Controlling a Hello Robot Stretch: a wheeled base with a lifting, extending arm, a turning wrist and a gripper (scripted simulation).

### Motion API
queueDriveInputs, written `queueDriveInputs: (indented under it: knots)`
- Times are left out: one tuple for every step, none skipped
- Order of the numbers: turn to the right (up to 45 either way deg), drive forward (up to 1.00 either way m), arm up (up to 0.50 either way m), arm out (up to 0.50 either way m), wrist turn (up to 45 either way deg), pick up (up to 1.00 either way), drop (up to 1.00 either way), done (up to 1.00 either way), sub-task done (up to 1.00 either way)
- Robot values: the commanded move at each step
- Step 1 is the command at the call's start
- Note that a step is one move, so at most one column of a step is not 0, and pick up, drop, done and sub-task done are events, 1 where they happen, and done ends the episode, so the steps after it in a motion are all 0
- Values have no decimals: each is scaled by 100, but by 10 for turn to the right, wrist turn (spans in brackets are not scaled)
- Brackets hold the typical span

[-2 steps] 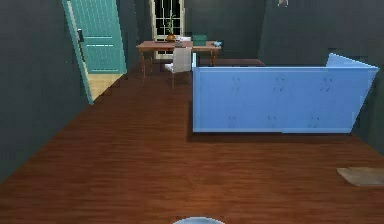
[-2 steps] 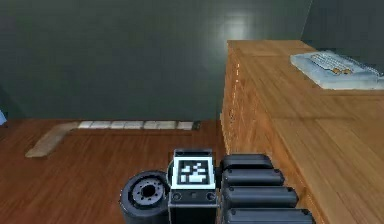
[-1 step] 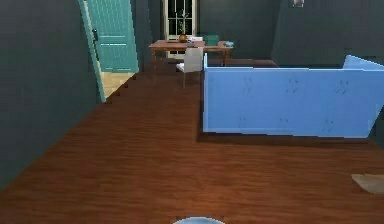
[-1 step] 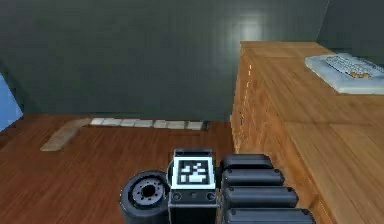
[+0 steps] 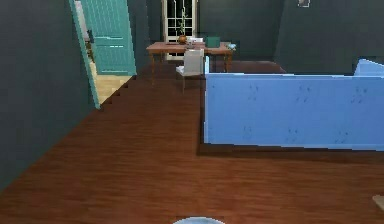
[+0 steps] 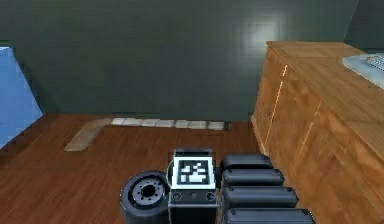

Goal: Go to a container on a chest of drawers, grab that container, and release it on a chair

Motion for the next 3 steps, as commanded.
queueDriveInputs:
  knots:
    - [-120,0,0,0,0,0,0,0,0]
    - [0,100,0,0,0,0,0,0,0]
    - [0,90,0,0,0,0,0,0,0]
